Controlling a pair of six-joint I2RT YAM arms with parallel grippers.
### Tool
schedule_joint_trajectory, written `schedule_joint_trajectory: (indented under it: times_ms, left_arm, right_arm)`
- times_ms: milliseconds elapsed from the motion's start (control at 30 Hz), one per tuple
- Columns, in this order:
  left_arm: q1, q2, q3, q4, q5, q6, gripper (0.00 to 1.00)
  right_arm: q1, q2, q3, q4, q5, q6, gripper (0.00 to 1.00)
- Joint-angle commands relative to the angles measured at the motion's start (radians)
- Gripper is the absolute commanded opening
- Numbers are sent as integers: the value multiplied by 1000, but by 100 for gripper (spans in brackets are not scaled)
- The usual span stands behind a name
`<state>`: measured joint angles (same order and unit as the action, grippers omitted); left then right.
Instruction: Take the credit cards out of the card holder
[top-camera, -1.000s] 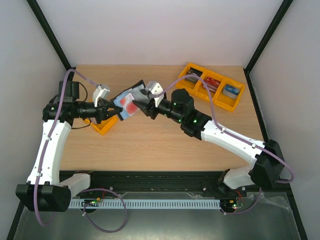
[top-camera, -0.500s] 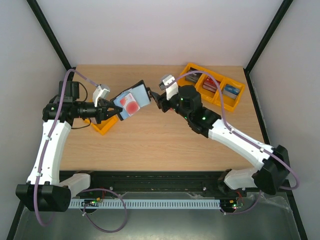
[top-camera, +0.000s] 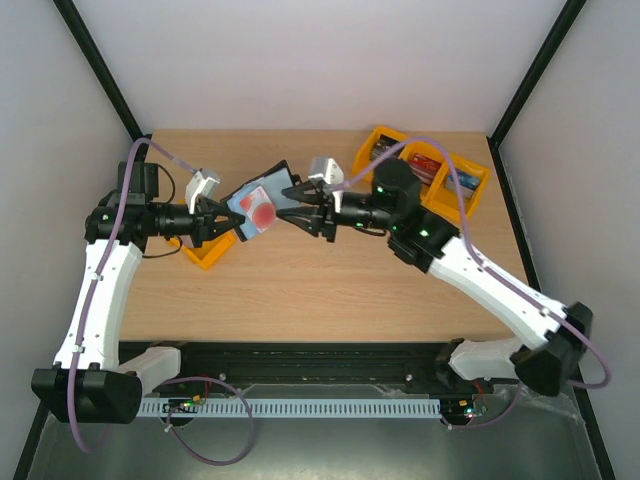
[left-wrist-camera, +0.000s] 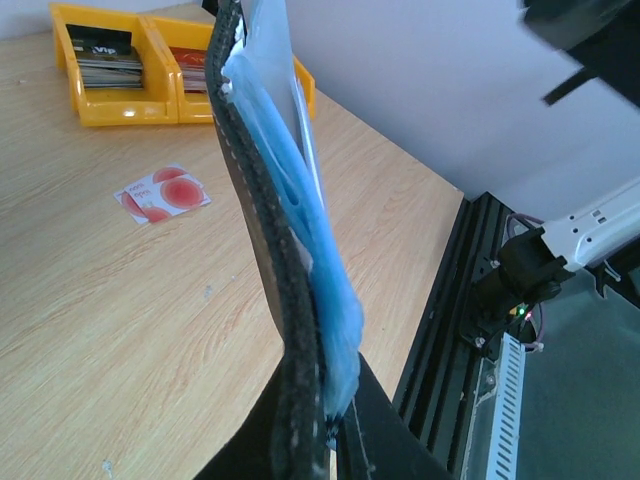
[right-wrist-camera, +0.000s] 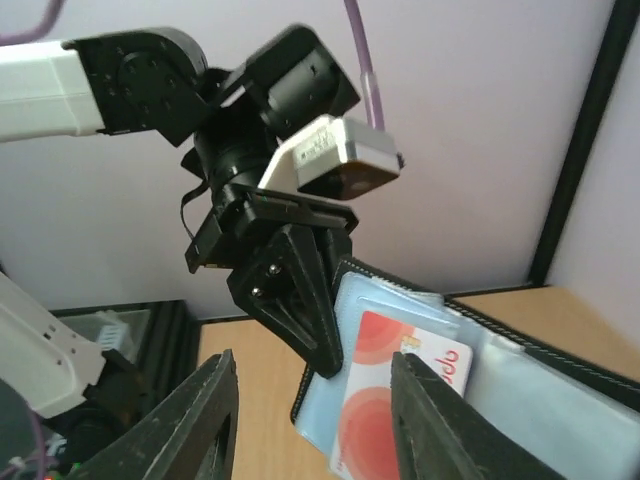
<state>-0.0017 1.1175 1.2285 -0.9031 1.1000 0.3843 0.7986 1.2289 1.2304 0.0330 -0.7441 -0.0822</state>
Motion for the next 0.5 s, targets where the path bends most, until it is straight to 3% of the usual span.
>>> schedule_joint_trajectory:
  times_ms: [0,467]
  left_arm:
    - [-4,-21,7,-24,53,45,2]
    - [-5,-18,15,-42,72,73,2]
  right_arm:
    - [-5,138,99,-24,-152,93,38]
    - [-79,244,98,40,-63,296,23]
